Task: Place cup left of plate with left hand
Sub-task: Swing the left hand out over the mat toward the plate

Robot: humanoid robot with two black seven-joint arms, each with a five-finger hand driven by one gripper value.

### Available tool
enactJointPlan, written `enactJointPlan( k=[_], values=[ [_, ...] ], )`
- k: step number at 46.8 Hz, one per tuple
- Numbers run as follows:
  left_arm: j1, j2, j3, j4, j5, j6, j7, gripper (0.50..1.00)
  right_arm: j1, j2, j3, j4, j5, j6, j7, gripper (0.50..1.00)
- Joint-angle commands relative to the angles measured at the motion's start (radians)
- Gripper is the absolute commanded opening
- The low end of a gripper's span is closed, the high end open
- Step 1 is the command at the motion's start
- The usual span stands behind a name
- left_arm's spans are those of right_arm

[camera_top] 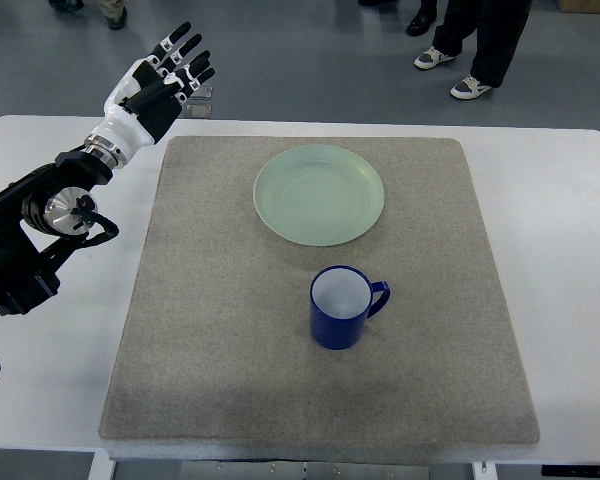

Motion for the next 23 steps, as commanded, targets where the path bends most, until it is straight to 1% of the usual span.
enactJointPlan(
  k=[1,14,23],
  values=[
    [-0.002,0.029,0.037,-0.046,0.001,-0.002,0.000,0.994,0.000,0.000,0.000,0.000,0.000,0.000,0.000,0.932],
    [-0.006,0.152,0.182,-0.210,0.001,-0.012,0.000,0.994,0.000,0.000,0.000,0.000,0.000,0.000,0.000,0.932],
    [-0.042,0.179,0.193,-0.210,0.000,-0.017,0.000,0.994,0.000,0.000,0.000,0.000,0.000,0.000,0.000,0.932]
  ],
)
